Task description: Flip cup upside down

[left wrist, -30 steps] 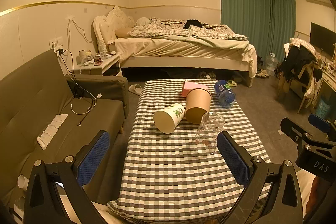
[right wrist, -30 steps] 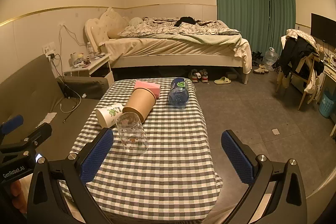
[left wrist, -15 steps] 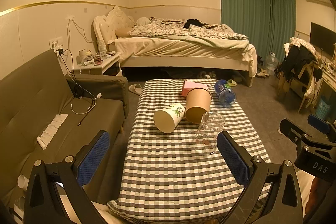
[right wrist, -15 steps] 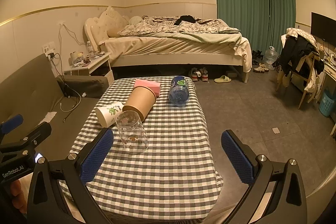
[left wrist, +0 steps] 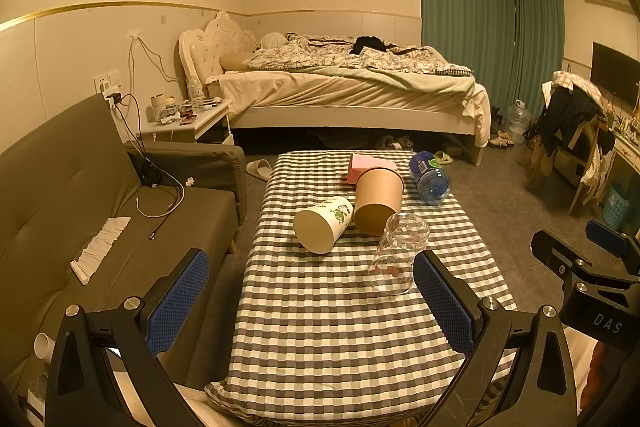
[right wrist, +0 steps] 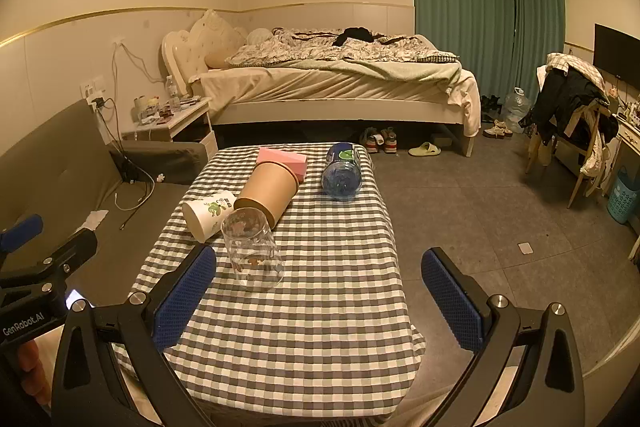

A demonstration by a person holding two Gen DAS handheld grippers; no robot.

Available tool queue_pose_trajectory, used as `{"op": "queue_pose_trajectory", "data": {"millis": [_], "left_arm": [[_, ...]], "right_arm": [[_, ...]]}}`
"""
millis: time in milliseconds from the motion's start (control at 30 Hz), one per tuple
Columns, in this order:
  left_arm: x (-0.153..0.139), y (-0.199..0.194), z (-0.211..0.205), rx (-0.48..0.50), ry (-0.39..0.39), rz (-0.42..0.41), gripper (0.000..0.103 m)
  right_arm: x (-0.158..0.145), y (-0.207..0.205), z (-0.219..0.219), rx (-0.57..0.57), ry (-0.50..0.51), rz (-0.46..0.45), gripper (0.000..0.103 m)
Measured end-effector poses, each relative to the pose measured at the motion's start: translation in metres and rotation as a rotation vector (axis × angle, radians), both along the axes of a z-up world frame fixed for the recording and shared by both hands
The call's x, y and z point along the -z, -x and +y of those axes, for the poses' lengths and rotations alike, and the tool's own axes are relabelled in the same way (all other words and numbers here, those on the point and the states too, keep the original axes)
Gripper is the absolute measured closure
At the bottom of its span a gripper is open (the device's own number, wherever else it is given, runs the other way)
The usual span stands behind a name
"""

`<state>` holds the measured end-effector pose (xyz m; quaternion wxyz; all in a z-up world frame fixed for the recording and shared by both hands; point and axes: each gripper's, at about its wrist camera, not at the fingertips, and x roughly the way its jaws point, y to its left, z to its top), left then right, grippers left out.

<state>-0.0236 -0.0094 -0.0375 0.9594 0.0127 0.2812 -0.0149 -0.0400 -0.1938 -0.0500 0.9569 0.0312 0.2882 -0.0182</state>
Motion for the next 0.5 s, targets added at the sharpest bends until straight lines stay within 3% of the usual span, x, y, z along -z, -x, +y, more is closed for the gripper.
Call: {"op": "queue_pose_trajectory", "data": {"millis": [500], "left_arm": [[0.0004, 0.0027, 0.0004, 0.005, -0.005, -0.017, 0.0]], "right_arm": [[0.0017, 0.0006, 0.0005, -0.001, 0.001, 0.003, 0.0]]}}
